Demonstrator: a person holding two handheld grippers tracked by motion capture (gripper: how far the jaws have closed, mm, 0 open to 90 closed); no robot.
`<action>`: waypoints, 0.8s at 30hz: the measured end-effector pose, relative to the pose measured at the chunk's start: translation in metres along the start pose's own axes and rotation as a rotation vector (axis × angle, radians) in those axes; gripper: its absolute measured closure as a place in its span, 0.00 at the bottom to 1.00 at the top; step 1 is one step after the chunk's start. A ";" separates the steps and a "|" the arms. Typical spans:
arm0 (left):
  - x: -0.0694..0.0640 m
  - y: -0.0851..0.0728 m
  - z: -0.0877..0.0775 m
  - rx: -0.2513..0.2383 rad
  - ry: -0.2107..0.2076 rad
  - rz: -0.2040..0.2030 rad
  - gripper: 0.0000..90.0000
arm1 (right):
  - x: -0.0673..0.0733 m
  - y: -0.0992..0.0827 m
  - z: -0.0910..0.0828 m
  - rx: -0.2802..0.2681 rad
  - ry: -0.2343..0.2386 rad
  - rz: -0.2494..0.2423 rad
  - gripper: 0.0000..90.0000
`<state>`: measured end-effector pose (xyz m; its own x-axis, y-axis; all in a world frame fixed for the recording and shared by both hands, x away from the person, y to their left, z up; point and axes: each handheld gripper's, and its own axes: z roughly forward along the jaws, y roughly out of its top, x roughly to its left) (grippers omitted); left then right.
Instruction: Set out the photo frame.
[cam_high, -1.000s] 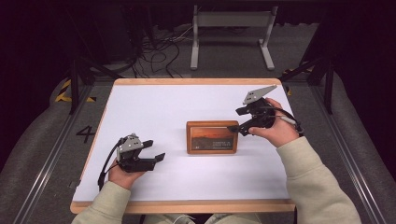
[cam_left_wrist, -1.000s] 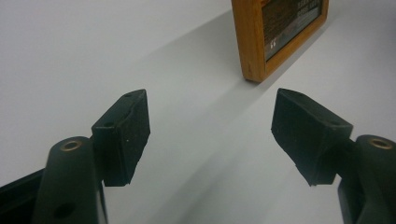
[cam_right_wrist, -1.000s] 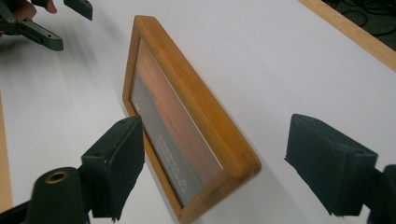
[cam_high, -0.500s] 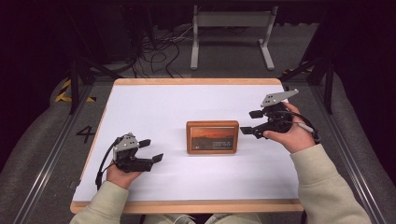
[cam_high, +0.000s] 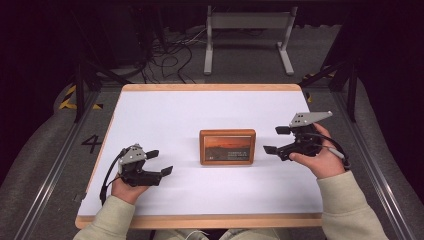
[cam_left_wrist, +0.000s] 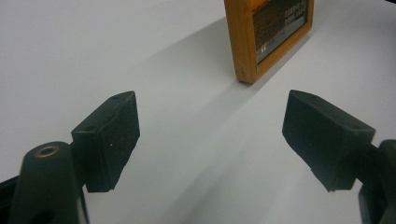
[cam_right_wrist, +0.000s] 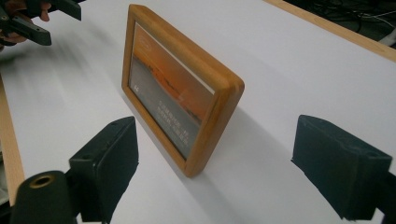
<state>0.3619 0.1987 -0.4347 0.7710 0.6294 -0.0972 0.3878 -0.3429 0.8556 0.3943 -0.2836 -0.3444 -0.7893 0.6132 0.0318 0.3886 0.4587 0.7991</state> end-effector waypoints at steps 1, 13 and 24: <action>0.000 0.000 0.000 -0.002 -0.001 0.001 0.21 | 0.001 -0.004 0.000 -0.006 -0.002 0.007 0.16; 0.000 -0.001 0.003 0.007 -0.004 0.000 0.21 | 0.006 -0.038 0.009 -0.007 0.000 0.046 0.16; 0.002 -0.002 0.004 0.003 -0.006 -0.003 0.21 | 0.006 -0.063 0.015 -0.036 -0.052 0.073 0.15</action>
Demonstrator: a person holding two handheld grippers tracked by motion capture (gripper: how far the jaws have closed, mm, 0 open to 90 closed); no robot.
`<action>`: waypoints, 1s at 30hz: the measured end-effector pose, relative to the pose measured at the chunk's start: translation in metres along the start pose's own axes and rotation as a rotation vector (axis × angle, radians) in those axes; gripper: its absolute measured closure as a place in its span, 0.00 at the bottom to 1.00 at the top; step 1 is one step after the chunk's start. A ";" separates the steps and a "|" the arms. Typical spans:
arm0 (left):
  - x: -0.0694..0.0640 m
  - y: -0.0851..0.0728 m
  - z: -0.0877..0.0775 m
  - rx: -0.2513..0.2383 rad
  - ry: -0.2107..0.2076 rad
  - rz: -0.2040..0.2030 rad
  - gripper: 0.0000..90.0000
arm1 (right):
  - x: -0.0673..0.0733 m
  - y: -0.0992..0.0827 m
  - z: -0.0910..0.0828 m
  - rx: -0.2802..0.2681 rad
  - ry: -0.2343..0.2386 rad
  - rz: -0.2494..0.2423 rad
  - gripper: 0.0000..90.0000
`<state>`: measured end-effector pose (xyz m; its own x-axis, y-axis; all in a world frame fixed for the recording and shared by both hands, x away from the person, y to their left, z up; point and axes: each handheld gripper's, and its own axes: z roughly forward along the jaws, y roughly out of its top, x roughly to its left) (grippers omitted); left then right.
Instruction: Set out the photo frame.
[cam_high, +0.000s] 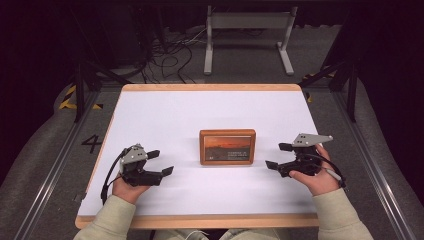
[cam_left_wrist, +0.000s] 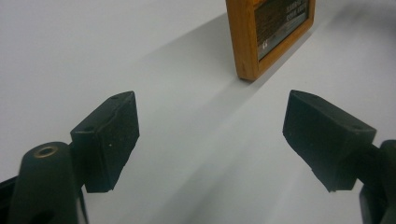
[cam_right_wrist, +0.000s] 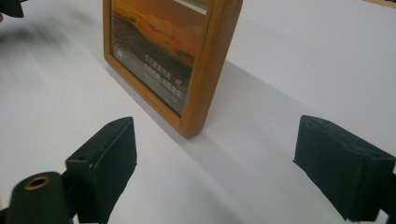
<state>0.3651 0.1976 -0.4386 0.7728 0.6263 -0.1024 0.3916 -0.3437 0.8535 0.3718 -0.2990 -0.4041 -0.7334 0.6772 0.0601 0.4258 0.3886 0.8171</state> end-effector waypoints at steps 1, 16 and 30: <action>0.000 0.000 0.000 0.000 -0.002 -0.001 0.21 | 0.000 -0.002 0.000 0.004 -0.007 0.002 0.15; -0.001 -0.001 0.006 0.007 -0.014 0.003 0.21 | 0.001 -0.043 0.019 -0.012 -0.079 0.024 0.14; 0.004 -0.005 0.007 -0.005 -0.022 -0.052 0.20 | -0.005 -0.044 0.024 0.060 -0.089 0.040 0.14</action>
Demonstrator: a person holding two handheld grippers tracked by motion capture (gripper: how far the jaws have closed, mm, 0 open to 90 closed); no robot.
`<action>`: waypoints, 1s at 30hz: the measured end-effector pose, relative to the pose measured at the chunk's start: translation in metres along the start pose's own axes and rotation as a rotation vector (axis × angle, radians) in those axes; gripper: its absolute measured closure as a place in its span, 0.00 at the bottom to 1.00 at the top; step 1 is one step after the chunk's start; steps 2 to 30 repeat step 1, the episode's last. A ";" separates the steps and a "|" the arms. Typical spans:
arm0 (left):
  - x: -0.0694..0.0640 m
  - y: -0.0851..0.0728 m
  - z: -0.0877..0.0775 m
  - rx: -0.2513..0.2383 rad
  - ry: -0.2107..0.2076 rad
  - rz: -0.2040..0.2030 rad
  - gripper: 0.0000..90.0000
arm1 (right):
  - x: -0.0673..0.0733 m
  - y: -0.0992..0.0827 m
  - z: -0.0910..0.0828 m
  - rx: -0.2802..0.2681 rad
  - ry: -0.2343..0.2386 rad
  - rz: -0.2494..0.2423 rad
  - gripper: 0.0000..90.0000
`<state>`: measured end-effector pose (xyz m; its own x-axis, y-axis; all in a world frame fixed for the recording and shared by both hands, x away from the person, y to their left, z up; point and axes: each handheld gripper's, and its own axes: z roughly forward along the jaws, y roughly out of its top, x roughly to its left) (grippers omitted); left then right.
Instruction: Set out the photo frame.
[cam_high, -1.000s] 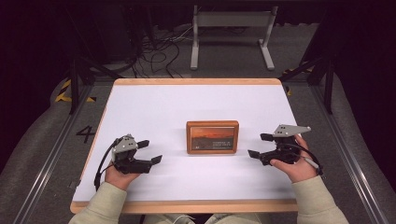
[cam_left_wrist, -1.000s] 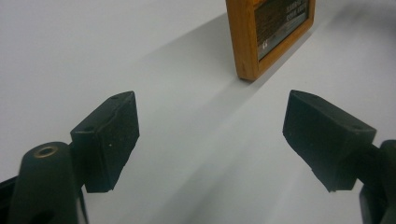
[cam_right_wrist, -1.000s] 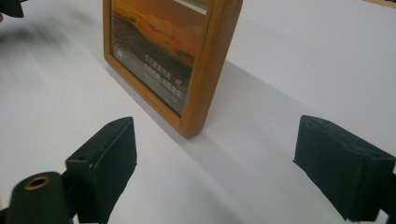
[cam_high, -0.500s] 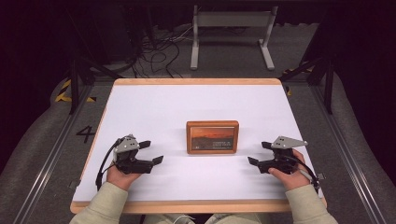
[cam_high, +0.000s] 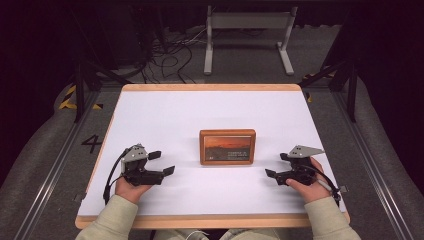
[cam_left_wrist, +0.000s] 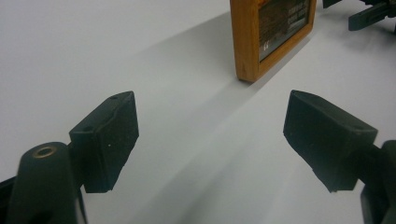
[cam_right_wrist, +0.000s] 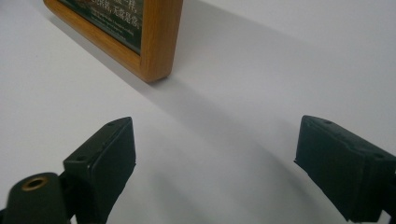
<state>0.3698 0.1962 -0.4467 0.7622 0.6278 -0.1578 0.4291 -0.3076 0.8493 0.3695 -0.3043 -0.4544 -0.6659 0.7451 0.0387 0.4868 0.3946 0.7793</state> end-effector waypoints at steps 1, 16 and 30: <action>0.000 0.000 0.000 0.001 0.001 0.000 0.20 | 0.000 0.000 0.000 -0.001 0.000 0.003 0.14; 0.000 0.000 0.000 0.001 0.001 0.000 0.20 | 0.000 0.000 0.000 -0.001 0.000 0.003 0.14; 0.000 0.000 0.000 0.001 0.001 0.000 0.20 | 0.000 0.000 0.000 -0.001 0.000 0.003 0.14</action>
